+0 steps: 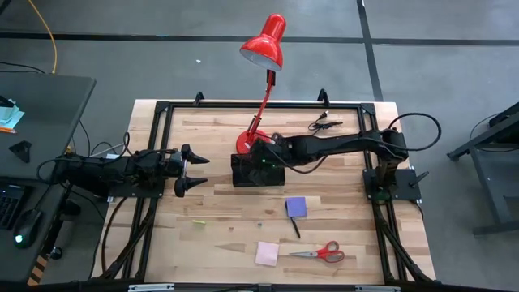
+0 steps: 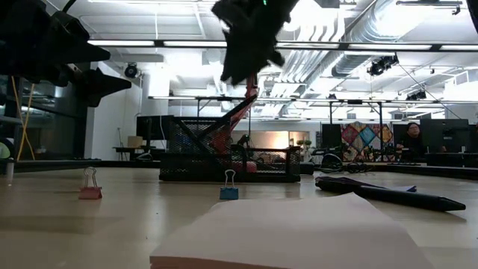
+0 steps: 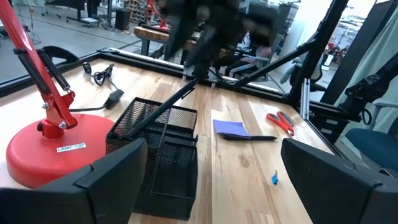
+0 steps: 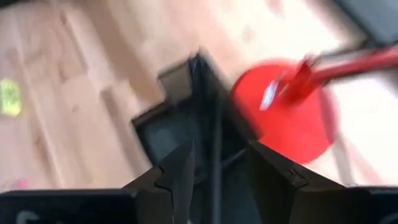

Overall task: Pick and place office supplies into organizer
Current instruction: Put the black pen into the black desk organizer

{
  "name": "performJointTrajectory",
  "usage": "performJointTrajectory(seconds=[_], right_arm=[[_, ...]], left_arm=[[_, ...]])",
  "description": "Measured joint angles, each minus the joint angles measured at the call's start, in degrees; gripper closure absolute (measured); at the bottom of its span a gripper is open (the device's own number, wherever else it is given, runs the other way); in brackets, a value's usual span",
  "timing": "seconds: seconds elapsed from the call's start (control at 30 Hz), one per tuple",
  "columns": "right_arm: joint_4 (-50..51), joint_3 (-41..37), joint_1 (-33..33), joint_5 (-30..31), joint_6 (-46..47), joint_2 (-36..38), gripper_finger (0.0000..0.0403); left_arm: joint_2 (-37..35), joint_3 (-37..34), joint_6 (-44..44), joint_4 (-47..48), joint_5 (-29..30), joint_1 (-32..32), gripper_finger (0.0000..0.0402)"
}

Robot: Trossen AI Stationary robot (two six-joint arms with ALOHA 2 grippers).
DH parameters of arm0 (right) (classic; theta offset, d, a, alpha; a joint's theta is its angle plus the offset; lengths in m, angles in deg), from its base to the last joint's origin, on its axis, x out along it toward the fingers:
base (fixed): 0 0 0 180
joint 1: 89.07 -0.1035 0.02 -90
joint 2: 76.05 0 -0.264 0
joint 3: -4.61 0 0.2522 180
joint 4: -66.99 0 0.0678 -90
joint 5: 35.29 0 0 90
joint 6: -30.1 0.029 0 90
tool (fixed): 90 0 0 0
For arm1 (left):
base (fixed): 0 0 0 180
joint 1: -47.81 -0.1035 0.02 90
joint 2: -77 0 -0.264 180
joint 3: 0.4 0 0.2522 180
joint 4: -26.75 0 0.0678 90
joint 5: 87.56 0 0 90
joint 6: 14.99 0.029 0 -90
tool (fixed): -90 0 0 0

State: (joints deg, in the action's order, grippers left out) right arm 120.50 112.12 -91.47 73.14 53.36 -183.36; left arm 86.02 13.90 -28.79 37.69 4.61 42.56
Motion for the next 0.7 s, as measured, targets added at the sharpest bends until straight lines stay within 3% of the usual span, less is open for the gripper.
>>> performJointTrajectory(seconds=[0.17, 0.33, 0.5, 0.7], right_arm=[[10.3, 6.2, -5.7, 6.2, 0.5, 0.1, 0.0271], [15.3, 4.0, -11.1, 15.6, 7.3, 0.1, 0.0287], [15.1, -2.7, -11.1, 15.4, 12.8, 0.0, 0.0315], [10.9, -8.5, -9.3, 14.0, 12.7, 0.0, 0.0395]], left_arm=[[0.0, 0.0, 0.0, 0.0, 0.0, 0.0, 0.0043], [0.0, 0.0, 0.0, 0.0, 0.0, 0.0, 0.0043], [0.0, 0.0, 0.0, 0.0, 0.0, 0.0, 0.0043], [0.0, 0.0, 0.0, 0.0, 0.0, 0.0, 0.0043]])
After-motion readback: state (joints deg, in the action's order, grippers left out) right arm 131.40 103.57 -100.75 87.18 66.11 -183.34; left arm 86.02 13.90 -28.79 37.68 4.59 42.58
